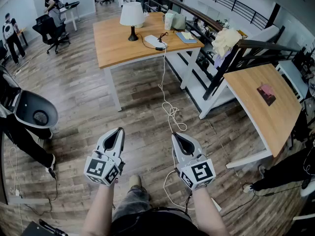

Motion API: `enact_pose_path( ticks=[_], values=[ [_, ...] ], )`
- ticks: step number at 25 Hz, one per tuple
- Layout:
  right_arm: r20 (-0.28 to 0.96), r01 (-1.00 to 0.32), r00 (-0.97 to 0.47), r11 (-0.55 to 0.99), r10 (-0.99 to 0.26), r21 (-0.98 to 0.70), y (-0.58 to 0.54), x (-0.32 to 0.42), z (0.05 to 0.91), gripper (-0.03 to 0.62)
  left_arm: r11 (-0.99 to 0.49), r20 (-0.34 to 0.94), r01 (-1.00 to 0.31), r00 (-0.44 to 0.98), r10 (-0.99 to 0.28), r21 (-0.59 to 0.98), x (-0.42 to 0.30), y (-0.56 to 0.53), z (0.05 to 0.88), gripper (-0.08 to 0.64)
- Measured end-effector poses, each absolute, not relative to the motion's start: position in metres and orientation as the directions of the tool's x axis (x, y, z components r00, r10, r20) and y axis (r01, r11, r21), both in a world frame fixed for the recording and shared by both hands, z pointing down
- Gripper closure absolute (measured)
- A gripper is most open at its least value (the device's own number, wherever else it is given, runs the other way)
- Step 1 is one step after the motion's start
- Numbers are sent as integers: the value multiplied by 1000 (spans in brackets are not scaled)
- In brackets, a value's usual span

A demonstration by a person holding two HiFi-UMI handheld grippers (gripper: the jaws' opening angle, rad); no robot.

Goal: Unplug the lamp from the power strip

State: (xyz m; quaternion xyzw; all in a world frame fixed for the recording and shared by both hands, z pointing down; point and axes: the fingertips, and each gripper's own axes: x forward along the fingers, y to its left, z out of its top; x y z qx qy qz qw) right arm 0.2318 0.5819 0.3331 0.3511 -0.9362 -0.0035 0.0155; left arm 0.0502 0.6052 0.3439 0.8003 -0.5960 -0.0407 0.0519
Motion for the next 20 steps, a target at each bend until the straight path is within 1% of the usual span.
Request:
enact_pose_path(
  ticks=[5,11,16,20],
  values=[
    [34,-681,-732,732,-681,15,521,184,338,586,-324,3,-936,327,-945,136,5,542,347,563],
    [41,-712,-702,703,-711,11,470,145,341,586,-353,11,-924,358,-934,147,-38,486,353,563],
    [42,-729,-685,685,-728,-7,440,128,345,586,-368,7,-917,373,-928,156,-56,451,357,563],
    [45,-732,-681,681,-731,-10,415,124,346,586,-388,2,-908,394,-919,160,-55,423,357,563]
  ],
)
